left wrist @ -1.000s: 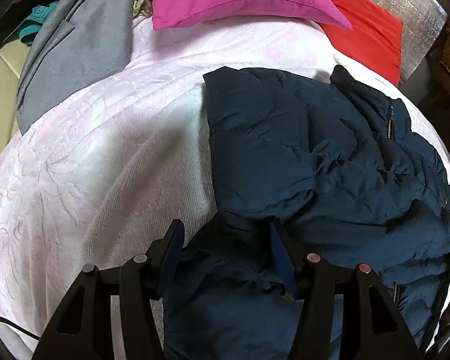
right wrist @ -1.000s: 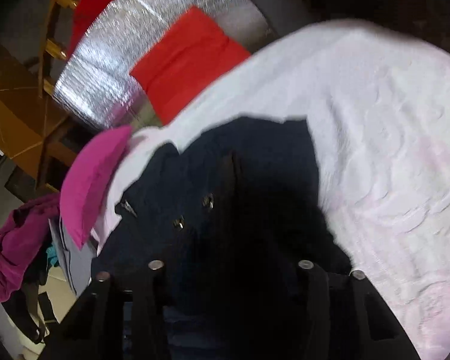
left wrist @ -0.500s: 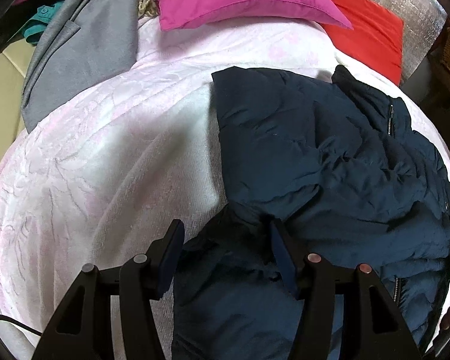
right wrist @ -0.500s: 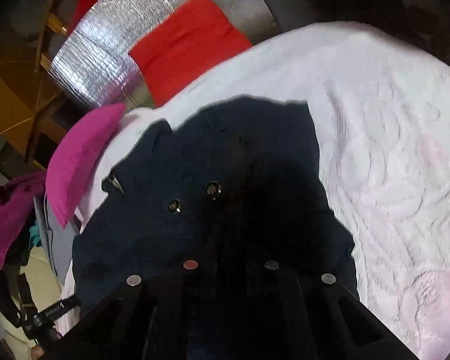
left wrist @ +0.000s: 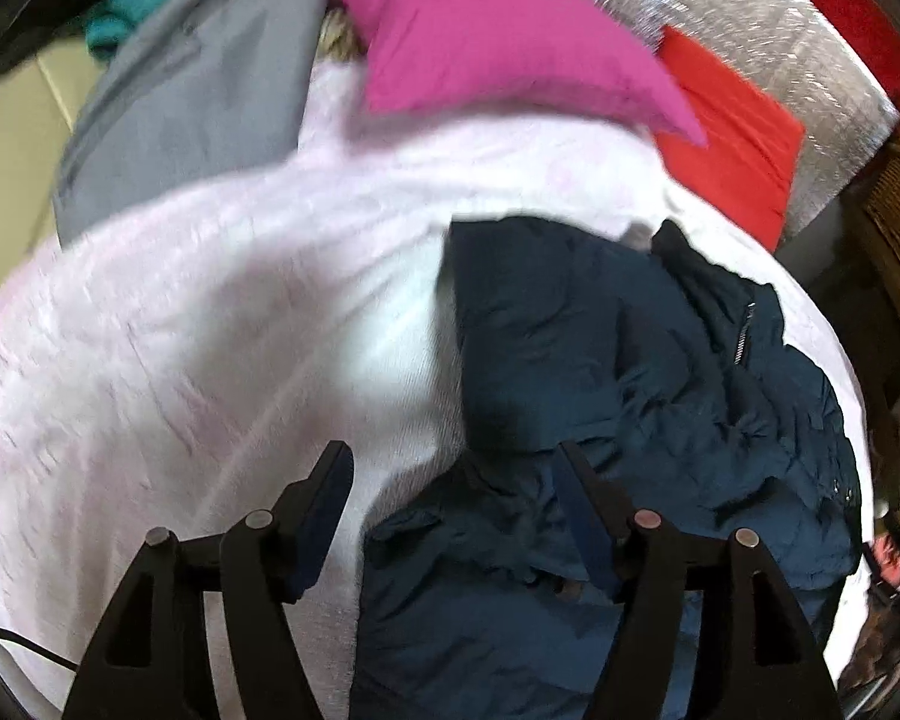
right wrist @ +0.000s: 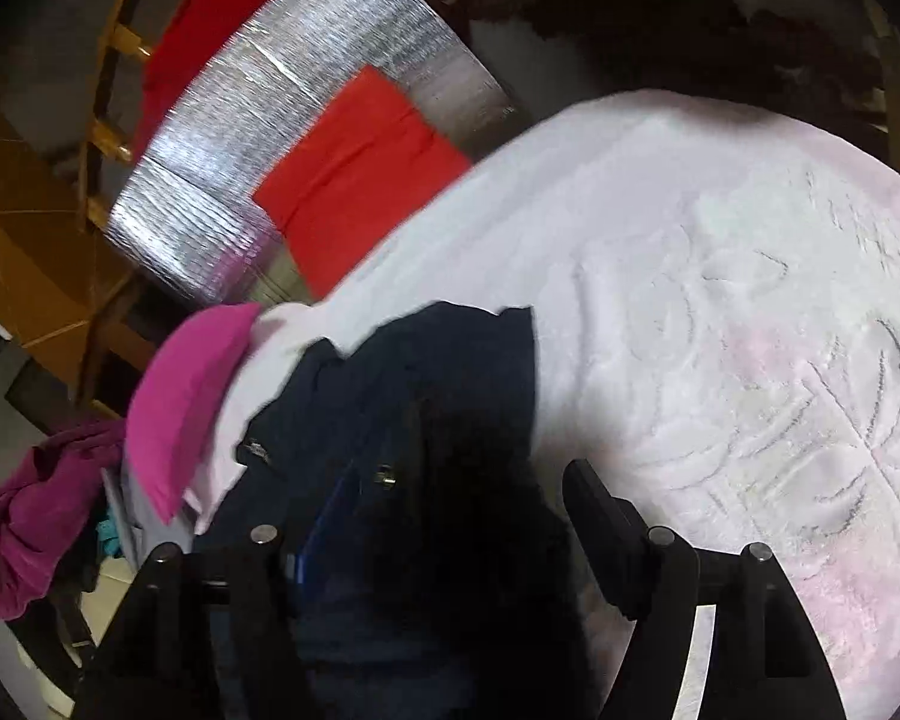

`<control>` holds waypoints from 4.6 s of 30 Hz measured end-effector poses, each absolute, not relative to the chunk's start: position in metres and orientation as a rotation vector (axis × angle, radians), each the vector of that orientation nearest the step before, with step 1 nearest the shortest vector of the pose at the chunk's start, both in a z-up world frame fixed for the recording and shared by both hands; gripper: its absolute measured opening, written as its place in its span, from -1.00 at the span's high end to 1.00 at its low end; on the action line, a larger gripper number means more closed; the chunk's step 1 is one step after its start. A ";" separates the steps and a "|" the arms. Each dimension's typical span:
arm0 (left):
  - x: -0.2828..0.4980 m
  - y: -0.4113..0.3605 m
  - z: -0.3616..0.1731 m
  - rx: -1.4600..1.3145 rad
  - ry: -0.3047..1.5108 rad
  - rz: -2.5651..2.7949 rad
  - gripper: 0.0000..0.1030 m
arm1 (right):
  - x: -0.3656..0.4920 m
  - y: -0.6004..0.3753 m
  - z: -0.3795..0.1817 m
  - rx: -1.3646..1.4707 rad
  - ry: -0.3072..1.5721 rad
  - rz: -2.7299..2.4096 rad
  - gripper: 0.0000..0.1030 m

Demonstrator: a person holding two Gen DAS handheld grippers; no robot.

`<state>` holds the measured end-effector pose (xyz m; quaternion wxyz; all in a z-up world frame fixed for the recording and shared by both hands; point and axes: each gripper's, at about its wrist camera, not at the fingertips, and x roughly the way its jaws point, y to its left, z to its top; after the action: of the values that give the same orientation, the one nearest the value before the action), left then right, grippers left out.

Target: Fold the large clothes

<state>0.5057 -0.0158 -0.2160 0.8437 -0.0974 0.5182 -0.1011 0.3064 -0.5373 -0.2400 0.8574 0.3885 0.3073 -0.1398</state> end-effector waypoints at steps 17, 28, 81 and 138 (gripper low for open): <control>0.513 -0.046 -0.238 -0.182 1.159 -0.265 -0.25 | 0.341 -0.494 -0.243 0.609 0.699 -0.266 0.40; 0.497 -0.044 -0.216 -0.071 1.096 -0.181 -0.30 | 0.326 -0.510 -0.241 0.665 0.741 -0.336 -0.08; 0.468 -0.037 -0.228 -0.779 1.134 -0.492 0.57 | 0.349 -0.439 -0.258 0.937 0.596 -0.112 0.56; 0.480 0.026 -0.261 -1.043 1.090 -0.327 0.03 | 0.331 -0.500 -0.293 1.023 0.638 -0.319 0.42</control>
<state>0.4796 0.0260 -0.2608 0.7166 -0.4713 0.4923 -0.1479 0.3312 -0.5004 -0.2934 0.8118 0.4790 0.2989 -0.1492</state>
